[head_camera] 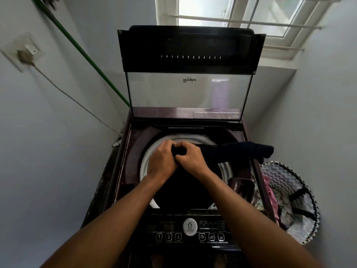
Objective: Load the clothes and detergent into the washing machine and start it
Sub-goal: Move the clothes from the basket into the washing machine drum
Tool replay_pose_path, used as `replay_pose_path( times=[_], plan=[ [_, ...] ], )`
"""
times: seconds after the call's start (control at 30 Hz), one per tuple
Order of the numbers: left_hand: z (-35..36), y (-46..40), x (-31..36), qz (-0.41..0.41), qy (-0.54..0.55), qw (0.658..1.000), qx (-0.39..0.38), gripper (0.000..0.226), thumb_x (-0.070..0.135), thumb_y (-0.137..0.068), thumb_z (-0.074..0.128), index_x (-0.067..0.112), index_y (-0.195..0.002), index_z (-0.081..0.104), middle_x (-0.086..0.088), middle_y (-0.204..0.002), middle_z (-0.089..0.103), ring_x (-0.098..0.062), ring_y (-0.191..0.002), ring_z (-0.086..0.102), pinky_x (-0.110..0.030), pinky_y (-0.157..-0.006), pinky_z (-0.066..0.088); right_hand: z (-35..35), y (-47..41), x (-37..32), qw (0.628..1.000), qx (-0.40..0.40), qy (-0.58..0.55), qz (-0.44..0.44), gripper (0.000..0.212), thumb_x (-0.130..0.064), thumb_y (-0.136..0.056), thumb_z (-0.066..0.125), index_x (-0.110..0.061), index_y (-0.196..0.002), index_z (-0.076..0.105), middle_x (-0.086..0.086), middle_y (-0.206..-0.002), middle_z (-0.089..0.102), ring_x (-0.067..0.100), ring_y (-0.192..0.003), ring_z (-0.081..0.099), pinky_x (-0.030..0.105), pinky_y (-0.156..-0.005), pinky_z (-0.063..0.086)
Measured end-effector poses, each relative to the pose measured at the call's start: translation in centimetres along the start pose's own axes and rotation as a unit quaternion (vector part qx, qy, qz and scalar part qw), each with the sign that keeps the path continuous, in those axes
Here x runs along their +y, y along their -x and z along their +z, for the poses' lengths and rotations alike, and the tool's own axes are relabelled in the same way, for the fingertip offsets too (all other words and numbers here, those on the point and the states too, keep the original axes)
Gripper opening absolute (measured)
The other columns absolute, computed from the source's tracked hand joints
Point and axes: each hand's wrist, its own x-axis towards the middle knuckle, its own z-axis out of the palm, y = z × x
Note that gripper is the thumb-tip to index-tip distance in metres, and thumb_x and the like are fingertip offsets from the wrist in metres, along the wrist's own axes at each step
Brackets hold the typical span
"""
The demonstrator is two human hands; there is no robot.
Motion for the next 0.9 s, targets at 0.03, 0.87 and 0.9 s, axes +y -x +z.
replay_pose_path(
  times=[0.03, 0.87, 0.9],
  plan=[
    [0.3, 0.0, -0.4, -0.007, -0.012, 1.000, -0.011, 0.020, 0.021, -0.087, 0.058, 0.023, -0.108, 0.058, -0.001, -0.105, 0.064, -0.024, -0.089, 0.063, -0.035, -0.068, 0.047, 0.3, 0.0, 0.1, 1.000, -0.019, 0.008, 0.007, 0.041, -0.008, -0.074, 0.067, -0.014, -0.114, 0.069, 0.001, -0.114, 0.071, 0.013, -0.108, 0.063, 0.014, -0.086, 0.040],
    [8.2, -3.3, 8.5, 0.120, 0.051, 0.964, -0.230, 0.038, 0.015, -0.084, 0.068, 0.021, -0.122, 0.067, 0.000, -0.120, 0.061, -0.016, -0.107, 0.060, -0.027, -0.099, 0.046, -9.8, -0.7, 11.4, 0.897, 0.146, 0.375, 0.182, 0.028, -0.027, -0.087, 0.059, -0.015, -0.112, 0.062, 0.014, -0.123, 0.050, 0.034, -0.118, 0.041, 0.047, -0.098, 0.037],
    [8.4, -3.2, 8.6, 0.121, 0.051, 0.964, -0.230, 0.038, 0.014, -0.085, 0.067, 0.021, -0.122, 0.067, 0.000, -0.120, 0.061, -0.016, -0.107, 0.060, -0.027, -0.099, 0.047, -9.7, -0.6, 11.6, 0.900, 0.150, 0.372, 0.174, 0.026, -0.026, -0.087, 0.060, -0.015, -0.110, 0.063, 0.013, -0.121, 0.051, 0.034, -0.117, 0.042, 0.046, -0.097, 0.038]
  ],
)
